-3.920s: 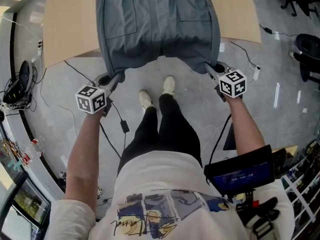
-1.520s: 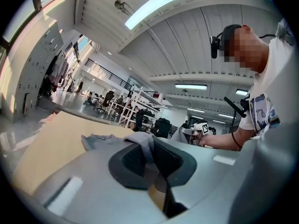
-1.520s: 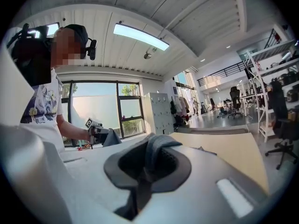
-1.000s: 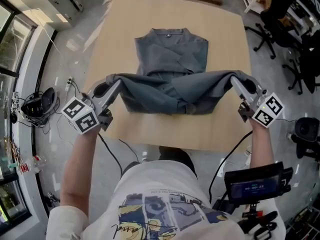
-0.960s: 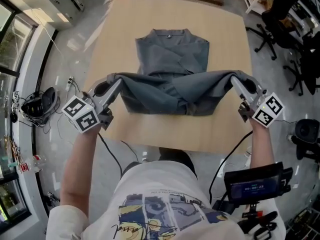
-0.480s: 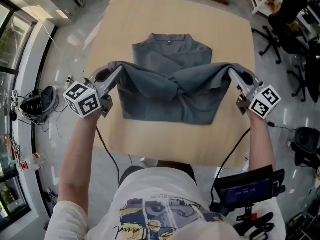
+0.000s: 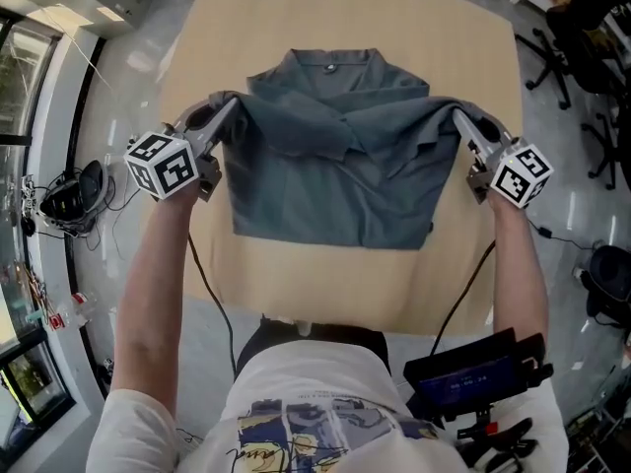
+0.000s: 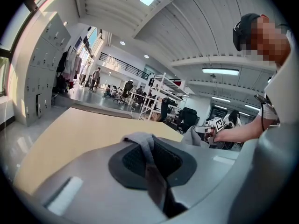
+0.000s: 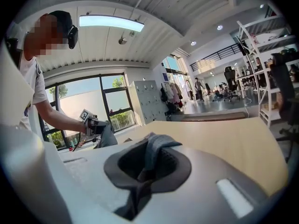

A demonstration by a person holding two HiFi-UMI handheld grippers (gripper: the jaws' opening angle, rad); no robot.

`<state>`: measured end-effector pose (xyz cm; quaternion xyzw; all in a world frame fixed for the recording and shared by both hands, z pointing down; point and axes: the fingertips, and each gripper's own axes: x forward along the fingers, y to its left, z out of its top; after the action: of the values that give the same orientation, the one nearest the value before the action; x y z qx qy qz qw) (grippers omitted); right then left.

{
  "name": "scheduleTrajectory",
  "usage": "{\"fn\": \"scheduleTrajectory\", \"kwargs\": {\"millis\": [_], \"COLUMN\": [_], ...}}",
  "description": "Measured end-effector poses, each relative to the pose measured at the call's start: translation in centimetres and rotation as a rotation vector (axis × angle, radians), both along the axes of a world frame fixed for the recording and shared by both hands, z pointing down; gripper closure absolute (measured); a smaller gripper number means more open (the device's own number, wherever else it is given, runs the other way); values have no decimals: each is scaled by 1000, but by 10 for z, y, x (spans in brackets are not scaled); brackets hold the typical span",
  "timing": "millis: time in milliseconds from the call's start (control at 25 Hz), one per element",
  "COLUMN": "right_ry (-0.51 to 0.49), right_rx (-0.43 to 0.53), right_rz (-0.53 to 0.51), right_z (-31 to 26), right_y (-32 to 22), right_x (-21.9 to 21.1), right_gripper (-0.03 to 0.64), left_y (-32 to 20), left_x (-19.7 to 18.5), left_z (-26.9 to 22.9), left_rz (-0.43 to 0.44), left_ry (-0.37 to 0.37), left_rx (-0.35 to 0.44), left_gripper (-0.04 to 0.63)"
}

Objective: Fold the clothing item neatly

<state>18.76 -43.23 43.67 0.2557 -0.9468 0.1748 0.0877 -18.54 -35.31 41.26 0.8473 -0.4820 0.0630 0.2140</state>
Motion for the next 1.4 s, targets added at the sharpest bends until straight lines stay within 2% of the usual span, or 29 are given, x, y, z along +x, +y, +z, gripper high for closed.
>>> {"fn": "scheduleTrajectory", "kwargs": {"millis": [520, 840, 960, 1120, 1400], "right_ry": [38, 122, 170, 294, 316], "right_rx": [-126, -159, -140, -75, -10], "right_rz": [38, 45, 27, -9, -40], "right_z": [88, 125, 128, 136, 135], "right_y": [-38, -51, -52, -48, -47], "right_x": [11, 7, 4, -8, -16], "right_gripper": [603, 603, 603, 603, 601], "left_y": [-49, -64, -67, -68, -68], "left_x": [-7, -11, -12, -19, -23], "left_z": [90, 123, 135, 150, 160], "left_rz": [-63, -49, -46, -40, -38], "left_ry": [-75, -122, -149, -167, -177], "left_rx": [-169, -239, -271, -294, -286], "left_gripper": [572, 572, 572, 571, 571]}}
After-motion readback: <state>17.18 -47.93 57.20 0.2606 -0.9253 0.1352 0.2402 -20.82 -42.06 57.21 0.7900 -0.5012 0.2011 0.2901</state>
